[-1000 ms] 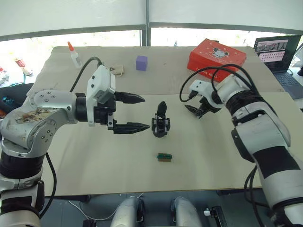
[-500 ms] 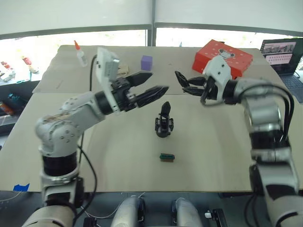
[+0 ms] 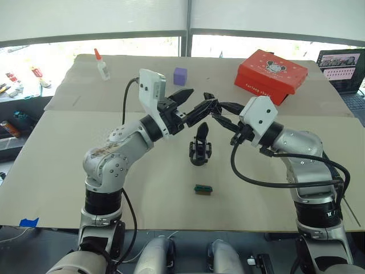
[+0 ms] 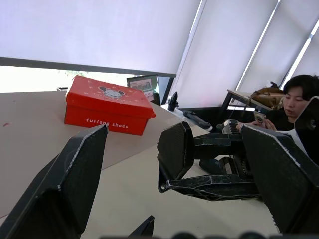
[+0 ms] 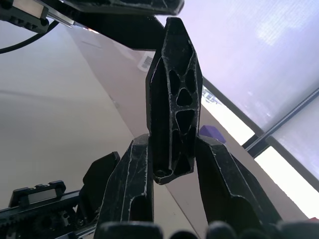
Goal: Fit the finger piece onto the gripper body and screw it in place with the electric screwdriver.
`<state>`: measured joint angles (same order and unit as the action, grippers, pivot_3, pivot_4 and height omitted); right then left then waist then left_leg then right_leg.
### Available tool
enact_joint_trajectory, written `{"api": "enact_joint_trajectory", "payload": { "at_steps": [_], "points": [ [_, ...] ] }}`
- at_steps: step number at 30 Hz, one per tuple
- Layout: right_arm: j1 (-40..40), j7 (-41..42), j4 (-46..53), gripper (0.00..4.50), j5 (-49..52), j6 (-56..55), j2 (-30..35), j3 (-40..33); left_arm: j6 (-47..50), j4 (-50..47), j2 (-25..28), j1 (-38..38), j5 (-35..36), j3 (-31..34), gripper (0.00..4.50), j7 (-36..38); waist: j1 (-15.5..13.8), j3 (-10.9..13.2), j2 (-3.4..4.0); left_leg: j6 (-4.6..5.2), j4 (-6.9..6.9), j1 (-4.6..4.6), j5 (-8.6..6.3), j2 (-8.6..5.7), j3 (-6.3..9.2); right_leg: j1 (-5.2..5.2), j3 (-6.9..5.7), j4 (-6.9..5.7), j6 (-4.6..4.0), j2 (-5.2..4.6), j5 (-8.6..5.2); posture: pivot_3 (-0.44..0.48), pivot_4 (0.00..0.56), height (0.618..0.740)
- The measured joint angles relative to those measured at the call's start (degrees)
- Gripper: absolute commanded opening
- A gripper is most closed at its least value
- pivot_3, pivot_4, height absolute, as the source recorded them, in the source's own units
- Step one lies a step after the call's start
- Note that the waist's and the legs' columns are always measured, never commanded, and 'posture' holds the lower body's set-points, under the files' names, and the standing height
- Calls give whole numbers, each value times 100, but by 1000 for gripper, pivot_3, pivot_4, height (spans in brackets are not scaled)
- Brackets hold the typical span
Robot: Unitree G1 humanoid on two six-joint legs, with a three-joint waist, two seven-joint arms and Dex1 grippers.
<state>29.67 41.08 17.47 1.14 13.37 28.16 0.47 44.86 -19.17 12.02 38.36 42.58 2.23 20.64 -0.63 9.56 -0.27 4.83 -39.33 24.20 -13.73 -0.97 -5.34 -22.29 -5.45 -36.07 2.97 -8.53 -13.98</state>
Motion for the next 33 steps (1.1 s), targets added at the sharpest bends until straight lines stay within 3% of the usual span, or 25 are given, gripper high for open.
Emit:
{"api": "enact_joint_trajectory", "payload": {
  "at_steps": [3,14,17,21,29,31,33],
  "points": [
    [-10,-115,-2,819,-90,-221,45,54,-109,0,-162,-25,-52,-34,2752,-33,-5,0,0,1,0,0,0,0,1,1,0,2,0,0,0,0,150,740],
    [-142,-169,-6,819,-109,-526,175,120,-92,121,-387,-28,-36,2,2707,-218,-5,1,-2,3,0,0,1,1,1,2,0,5,0,0,0,0,150,740],
    [-142,-171,-6,819,-108,-526,176,127,-92,123,-447,-28,-12,57,1857,-271,-8,1,-2,3,0,1,1,1,2,2,0,5,0,0,0,0,150,740],
    [-142,-205,-6,819,-140,-530,191,141,-92,122,-519,-27,51,90,0,-338,-8,1,-3,3,0,1,1,1,2,2,0,5,0,0,0,0,150,740],
    [-125,-326,0,819,-265,-559,195,215,-89,190,-543,-25,145,147,0,-385,-9,2,-3,4,0,1,2,1,2,2,0,6,0,0,0,0,150,740],
    [-125,-331,-2,1852,-259,-582,223,218,-90,230,-541,-5,169,159,0,-369,-8,2,-3,3,0,1,2,1,2,2,0,6,0,0,0,0,150,740],
    [-53,-174,-1,2515,-84,-591,299,206,-71,354,-397,46,183,138,0,-202,-2,2,-3,4,0,0,2,1,1,1,0,7,0,0,0,0,150,740]
  ]
}}
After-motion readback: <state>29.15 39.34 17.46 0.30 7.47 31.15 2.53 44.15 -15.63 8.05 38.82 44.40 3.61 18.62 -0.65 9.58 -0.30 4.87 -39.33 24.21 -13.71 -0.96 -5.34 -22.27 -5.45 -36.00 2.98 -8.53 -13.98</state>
